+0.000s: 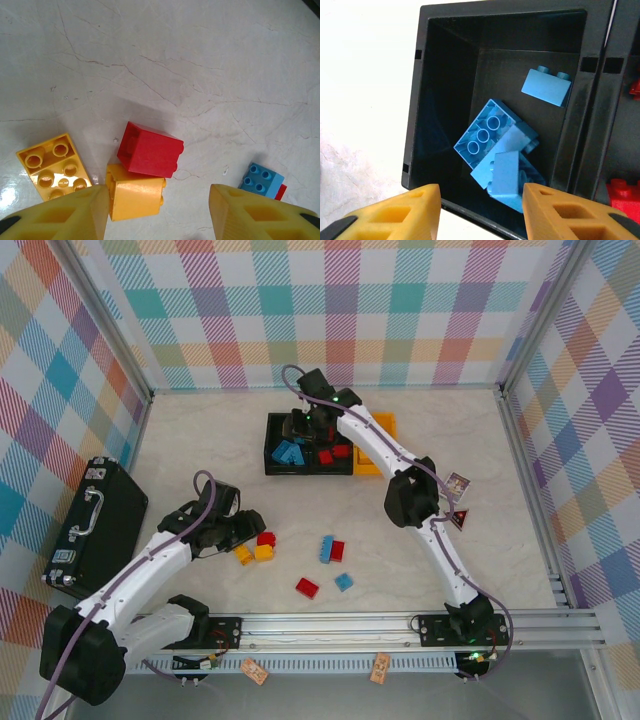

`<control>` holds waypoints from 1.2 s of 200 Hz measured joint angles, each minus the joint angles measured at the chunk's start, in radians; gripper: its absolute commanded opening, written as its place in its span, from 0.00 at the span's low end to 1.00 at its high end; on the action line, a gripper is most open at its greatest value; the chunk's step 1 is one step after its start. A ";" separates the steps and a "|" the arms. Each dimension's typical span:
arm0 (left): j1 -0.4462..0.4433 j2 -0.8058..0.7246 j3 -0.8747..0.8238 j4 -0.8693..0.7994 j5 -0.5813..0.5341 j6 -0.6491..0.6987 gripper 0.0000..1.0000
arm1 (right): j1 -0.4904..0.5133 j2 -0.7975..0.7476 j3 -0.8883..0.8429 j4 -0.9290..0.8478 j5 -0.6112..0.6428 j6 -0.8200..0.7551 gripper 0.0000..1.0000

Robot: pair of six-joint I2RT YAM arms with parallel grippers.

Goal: Sort the legos into containers by color
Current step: Place the lego in the container, then pick up the lego from the center of the table.

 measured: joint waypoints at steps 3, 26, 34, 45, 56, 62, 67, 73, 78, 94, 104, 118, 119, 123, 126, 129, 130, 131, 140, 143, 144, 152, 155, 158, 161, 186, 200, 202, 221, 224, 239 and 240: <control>0.000 0.000 0.000 0.000 0.000 0.000 0.55 | 0.000 -0.006 -0.006 0.000 0.001 -0.002 0.46; 0.000 0.007 0.000 0.005 0.000 0.000 0.55 | 0.002 -0.096 -0.123 0.008 0.006 -0.024 0.46; -0.001 0.011 0.000 0.008 0.000 0.000 0.55 | 0.005 -0.142 -0.177 0.016 0.010 -0.031 0.47; -0.002 0.016 0.000 0.014 0.000 0.000 0.55 | 0.009 -0.217 -0.268 0.035 0.011 -0.042 0.47; -0.006 0.022 0.000 0.022 -0.001 0.000 0.55 | 0.015 -0.293 -0.354 0.055 0.011 -0.049 0.47; -0.008 0.026 0.002 0.023 -0.001 0.000 0.55 | 0.019 -0.339 -0.408 0.070 0.011 -0.051 0.47; -0.010 0.029 0.002 0.022 0.000 0.000 0.55 | 0.022 -0.376 -0.449 0.086 0.010 -0.053 0.47; -0.013 0.032 0.005 0.022 -0.001 0.000 0.55 | 0.026 -0.414 -0.495 0.101 0.010 -0.057 0.48; -0.013 0.037 0.006 0.022 -0.001 0.000 0.55 | 0.027 -0.448 -0.536 0.116 0.009 -0.058 0.48; -0.020 0.052 0.015 0.022 -0.005 0.000 0.56 | 0.033 -0.545 -0.666 0.159 0.002 -0.065 0.48; -0.025 0.068 0.022 0.019 -0.009 0.001 0.57 | 0.035 -0.599 -0.746 0.180 0.000 -0.065 0.49; -0.034 0.096 0.033 0.017 -0.013 0.005 0.61 | 0.040 -0.656 -0.850 0.206 -0.003 -0.067 0.51; -0.034 0.097 0.034 0.017 -0.013 0.005 0.61 | 0.040 -0.662 -0.863 0.210 -0.005 -0.068 0.51; -0.038 0.107 0.040 0.013 -0.016 0.009 0.61 | 0.041 -0.676 -0.891 0.216 -0.006 -0.067 0.51; -0.041 0.113 0.043 0.010 -0.019 0.007 0.61 | 0.042 -0.687 -0.915 0.223 -0.008 -0.067 0.51; -0.043 0.120 0.047 0.008 -0.019 0.010 0.62 | 0.042 -0.697 -0.938 0.227 -0.009 -0.067 0.52; -0.045 0.124 0.050 0.007 -0.020 0.013 0.62 | 0.042 -0.702 -0.949 0.229 -0.009 -0.067 0.52; -0.046 0.126 0.051 0.006 -0.020 0.013 0.62 | 0.042 -0.705 -0.954 0.230 -0.009 -0.066 0.52; -0.054 0.151 0.069 -0.007 -0.026 0.019 0.63 | 0.042 -0.740 -1.032 0.247 -0.016 -0.066 0.53; -0.056 0.161 0.076 -0.009 -0.027 0.024 0.63 | 0.042 -0.752 -1.054 0.250 -0.017 -0.064 0.54; -0.057 0.163 0.077 -0.009 -0.027 0.026 0.64 | 0.042 -0.755 -1.060 0.253 -0.016 -0.064 0.54; -0.063 0.189 0.096 -0.015 -0.036 0.036 0.65 | 0.042 -0.787 -1.126 0.262 -0.021 -0.063 0.54; -0.065 0.197 0.103 -0.016 -0.040 0.037 0.65 | 0.042 -0.798 -1.149 0.265 -0.025 -0.062 0.54; -0.068 0.208 0.110 -0.018 -0.041 0.045 0.65 | 0.042 -0.811 -1.171 0.269 -0.025 -0.059 0.54; -0.070 0.219 0.120 -0.020 -0.045 0.047 0.65 | 0.042 -0.825 -1.197 0.274 -0.029 -0.059 0.54; -0.091 0.301 0.173 -0.035 -0.063 0.080 0.65 | 0.042 -0.933 -1.360 0.301 -0.040 -0.035 0.55; -0.100 0.342 0.190 -0.042 -0.072 0.091 0.66 | 0.042 -0.989 -1.432 0.317 -0.046 -0.018 0.55; -0.102 0.349 0.193 -0.042 -0.073 0.092 0.66 | 0.042 -0.998 -1.442 0.319 -0.047 -0.016 0.55; -0.117 0.402 0.211 -0.060 -0.088 0.107 0.66 | 0.045 -1.062 -1.521 0.334 -0.051 0.006 0.55; -0.121 0.413 0.213 -0.061 -0.090 0.110 0.67 | 0.044 -1.070 -1.532 0.335 -0.051 0.010 0.55; -0.136 0.454 0.225 -0.069 -0.097 0.114 0.66 | 0.044 -1.108 -1.580 0.339 -0.050 0.028 0.55; -0.137 0.455 0.226 -0.069 -0.097 0.115 0.66 | 0.044 -1.109 -1.582 0.339 -0.050 0.028 0.55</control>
